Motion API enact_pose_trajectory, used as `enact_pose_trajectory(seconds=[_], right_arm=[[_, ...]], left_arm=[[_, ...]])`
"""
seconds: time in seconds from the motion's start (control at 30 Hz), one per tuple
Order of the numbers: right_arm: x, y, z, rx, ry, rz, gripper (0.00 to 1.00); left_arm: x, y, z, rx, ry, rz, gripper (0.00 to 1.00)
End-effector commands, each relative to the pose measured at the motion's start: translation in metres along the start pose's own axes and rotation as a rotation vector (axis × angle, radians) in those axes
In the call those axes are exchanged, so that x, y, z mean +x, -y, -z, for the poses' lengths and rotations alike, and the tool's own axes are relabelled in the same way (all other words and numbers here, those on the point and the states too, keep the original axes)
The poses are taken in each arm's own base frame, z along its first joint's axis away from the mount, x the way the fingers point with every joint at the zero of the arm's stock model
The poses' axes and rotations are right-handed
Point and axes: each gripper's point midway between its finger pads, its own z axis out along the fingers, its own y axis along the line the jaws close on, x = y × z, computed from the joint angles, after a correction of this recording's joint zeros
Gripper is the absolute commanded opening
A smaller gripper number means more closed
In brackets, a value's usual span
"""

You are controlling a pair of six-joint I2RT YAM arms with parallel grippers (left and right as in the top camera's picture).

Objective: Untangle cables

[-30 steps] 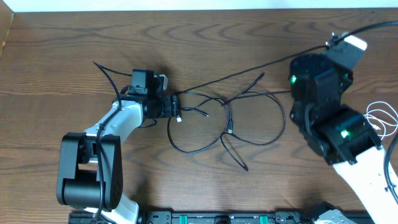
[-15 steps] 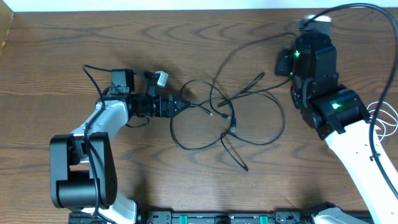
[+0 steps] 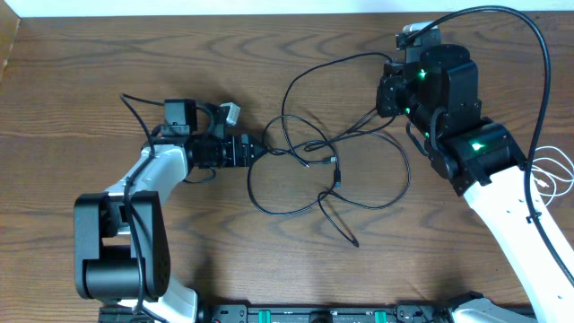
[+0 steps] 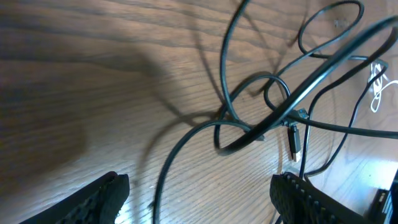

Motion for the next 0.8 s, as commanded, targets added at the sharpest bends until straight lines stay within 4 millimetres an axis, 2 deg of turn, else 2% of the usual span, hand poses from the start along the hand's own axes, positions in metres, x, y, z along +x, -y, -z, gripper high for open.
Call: enact_pose_trajectory(seconds=[0.0, 0.13, 0.17, 0.23, 0.3, 0.37, 0.4, 0.57, 0.67, 0.77], right_arm=[[-0.006, -0.004, 0.002, -0.022, 0.011, 0.012, 0.01], [-0.005, -0.004, 0.002, -0.021, 0.005, 0.013, 0.01], [-0.005, -0.004, 0.002, -0.020, 0.004, 0.013, 0.01], [-0.003, -0.003, 0.001, -0.019, -0.001, 0.013, 0.01], [-0.001, -0.002, 0.001, -0.016, -0.012, 0.014, 0.01], [0.003, -0.002, 0.000, -0.013, -0.028, 0.015, 0.01], [0.007, -0.001, -0.002, -0.010, -0.041, 0.016, 0.01], [0.021, 0.007, -0.005, 0.035, -0.095, 0.021, 0.01], [0.027, 0.015, -0.006, 0.076, -0.118, 0.026, 0.01], [0.031, 0.016, -0.007, 0.079, -0.134, 0.027, 0.01]], left_arm=[[-0.001, 0.007, -0.006, -0.011, -0.007, -0.027, 0.78], [0.002, 0.001, -0.012, -0.087, -0.023, -0.048, 0.77], [0.003, 0.001, -0.013, -0.095, -0.026, -0.052, 0.70], [0.004, 0.002, -0.015, -0.104, -0.031, -0.059, 0.51], [0.004, -0.002, -0.015, -0.130, -0.032, -0.062, 0.28], [0.003, -0.014, -0.013, -0.202, -0.026, -0.020, 0.13], [0.003, -0.021, -0.012, -0.246, -0.020, 0.010, 0.09], [0.008, -0.063, 0.009, -0.456, 0.001, 0.176, 0.08], [0.009, -0.075, 0.021, -0.470, 0.023, 0.262, 0.08], [0.008, -0.070, 0.025, -0.366, 0.029, 0.318, 0.09]])
